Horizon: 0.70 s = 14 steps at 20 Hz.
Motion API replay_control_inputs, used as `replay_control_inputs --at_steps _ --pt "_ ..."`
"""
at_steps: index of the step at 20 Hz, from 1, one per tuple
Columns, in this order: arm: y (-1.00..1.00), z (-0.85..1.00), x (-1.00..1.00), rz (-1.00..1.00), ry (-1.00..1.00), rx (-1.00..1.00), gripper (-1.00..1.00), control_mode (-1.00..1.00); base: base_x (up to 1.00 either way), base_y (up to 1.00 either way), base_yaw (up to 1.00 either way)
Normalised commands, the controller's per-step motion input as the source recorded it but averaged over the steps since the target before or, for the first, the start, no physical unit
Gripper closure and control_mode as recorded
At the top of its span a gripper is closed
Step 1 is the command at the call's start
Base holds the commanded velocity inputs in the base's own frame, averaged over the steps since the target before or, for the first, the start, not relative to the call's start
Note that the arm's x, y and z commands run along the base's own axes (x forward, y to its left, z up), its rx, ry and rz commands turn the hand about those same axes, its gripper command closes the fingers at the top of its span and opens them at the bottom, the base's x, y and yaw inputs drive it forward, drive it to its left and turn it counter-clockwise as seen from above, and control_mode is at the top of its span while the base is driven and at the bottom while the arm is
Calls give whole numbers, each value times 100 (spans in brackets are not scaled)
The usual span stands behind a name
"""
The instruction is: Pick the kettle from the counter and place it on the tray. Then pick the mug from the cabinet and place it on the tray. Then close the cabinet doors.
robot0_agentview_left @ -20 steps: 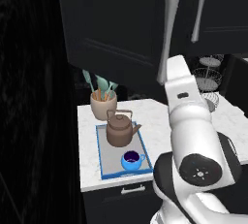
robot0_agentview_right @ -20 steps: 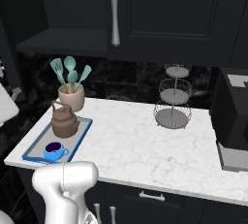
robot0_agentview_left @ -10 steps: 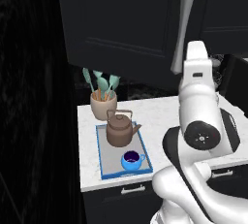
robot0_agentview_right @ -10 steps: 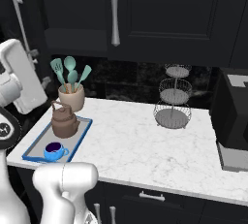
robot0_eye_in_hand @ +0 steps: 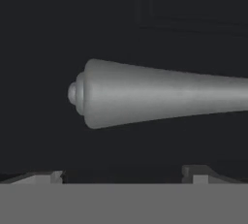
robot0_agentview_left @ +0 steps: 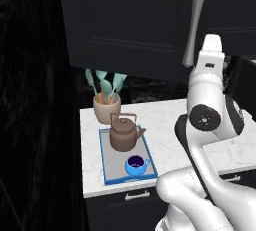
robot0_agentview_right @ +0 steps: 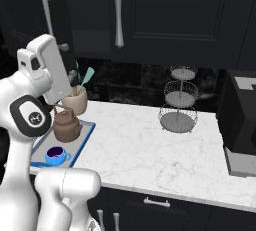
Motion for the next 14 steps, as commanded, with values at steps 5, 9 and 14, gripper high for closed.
replay_control_inputs --at_steps 5,9,14 --pt "-6 0 77 -10 -5 10 -100 -100 0 0 0" --pt "0 0 77 -8 -5 9 -100 -100 0 0 0" --pt "0 0 79 -3 -6 8 -100 -100 0 0 0"
